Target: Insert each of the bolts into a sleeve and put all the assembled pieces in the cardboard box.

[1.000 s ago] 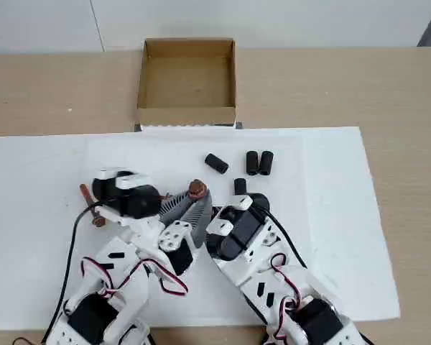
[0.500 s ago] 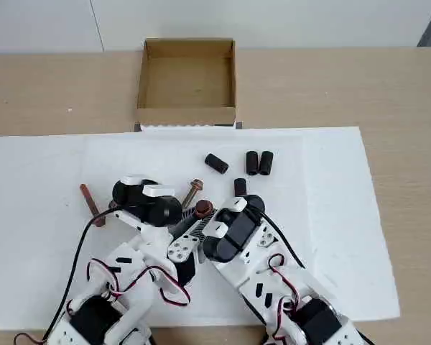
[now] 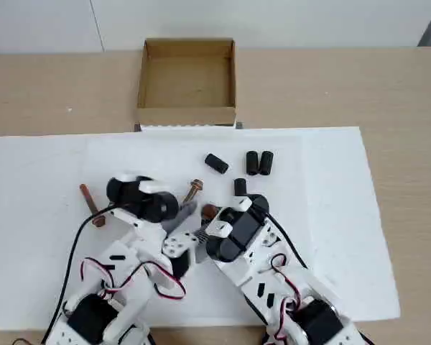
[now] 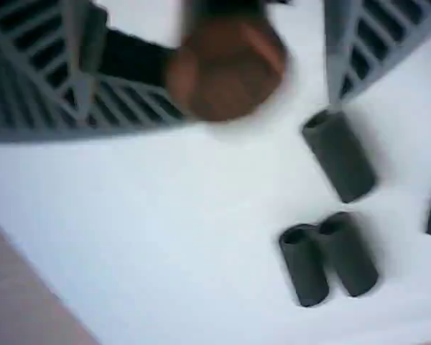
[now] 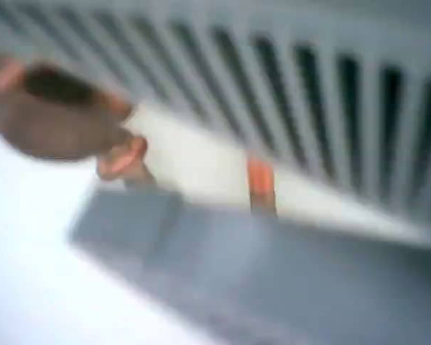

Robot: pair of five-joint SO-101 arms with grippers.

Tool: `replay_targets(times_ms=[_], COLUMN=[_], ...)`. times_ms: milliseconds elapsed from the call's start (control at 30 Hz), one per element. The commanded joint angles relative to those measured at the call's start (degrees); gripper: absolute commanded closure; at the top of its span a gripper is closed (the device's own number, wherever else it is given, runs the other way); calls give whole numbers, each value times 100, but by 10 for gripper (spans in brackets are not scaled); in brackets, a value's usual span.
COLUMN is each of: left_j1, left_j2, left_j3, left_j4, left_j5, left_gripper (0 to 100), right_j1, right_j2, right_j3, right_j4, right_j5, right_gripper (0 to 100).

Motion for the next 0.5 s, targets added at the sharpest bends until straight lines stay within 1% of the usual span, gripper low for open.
replay_targets(times_ms=[0, 200, 300, 367, 467], left_j1=[-264, -316, -615, -932, -1459], left_j2=[-26, -44, -44, -44, -44], left_j3=[-365, -611, -840, -927, -901], left_j4=[35, 53, 26, 26, 53], left_j5=[-167, -158, -167, -185, -501], left_gripper=[791, 793, 797, 841, 975], right_j1=[4, 22, 154, 426, 866], right_j2=[-75, -75, -75, -75, -75], right_j3=[-229, -176, -167, -158, -141], right_j4=[-136, -136, -127, -127, -13], right_j5=[26, 9, -53, -360, -800], right_gripper=[995, 995, 995, 995, 995])
